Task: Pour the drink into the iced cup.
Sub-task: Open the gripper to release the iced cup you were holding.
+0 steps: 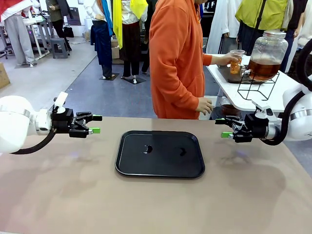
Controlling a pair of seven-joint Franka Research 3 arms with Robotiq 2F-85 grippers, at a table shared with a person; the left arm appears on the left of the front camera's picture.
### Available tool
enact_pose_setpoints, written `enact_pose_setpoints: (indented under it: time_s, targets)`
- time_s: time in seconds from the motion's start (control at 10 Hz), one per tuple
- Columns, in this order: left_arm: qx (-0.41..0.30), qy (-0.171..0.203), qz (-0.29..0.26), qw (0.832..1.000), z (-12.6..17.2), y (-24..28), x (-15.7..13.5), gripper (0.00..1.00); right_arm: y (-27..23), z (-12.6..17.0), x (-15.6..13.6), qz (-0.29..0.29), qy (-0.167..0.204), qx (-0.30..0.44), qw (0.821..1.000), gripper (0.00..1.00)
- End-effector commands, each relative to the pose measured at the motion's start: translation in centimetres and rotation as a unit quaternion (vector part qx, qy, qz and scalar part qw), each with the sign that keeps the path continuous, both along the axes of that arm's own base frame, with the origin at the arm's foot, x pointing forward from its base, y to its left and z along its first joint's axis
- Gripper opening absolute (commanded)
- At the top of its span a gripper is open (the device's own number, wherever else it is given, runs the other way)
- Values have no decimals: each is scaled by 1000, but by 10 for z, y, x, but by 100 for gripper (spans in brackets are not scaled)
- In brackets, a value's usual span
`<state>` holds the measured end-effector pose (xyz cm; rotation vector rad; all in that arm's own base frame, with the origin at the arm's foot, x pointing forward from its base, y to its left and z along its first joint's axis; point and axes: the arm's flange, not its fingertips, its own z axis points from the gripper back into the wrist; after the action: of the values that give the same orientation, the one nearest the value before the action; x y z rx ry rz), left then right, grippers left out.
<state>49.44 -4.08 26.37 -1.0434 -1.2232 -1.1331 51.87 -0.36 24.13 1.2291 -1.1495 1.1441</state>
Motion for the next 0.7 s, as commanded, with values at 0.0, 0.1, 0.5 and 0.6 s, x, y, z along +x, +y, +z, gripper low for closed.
enact_pose_setpoints:
  time_s: [0.0, 0.1, 0.5, 0.6]
  targets:
    - [-1, -2, 3, 1000, 5, -2, -1, 100, 1, 3, 1, -1, -3, 2, 1000, 100]
    - [-1, -2, 3, 1000, 5, -2, -1, 100, 1, 3, 1, -1, -3, 2, 1000, 100]
    - [-1, -2, 3, 1000, 5, -2, -1, 100, 1, 3, 1, -1, -3, 2, 1000, 100]
    - [-1, -2, 3, 1000, 5, -2, -1, 100, 1, 3, 1, -1, -3, 2, 1000, 100]
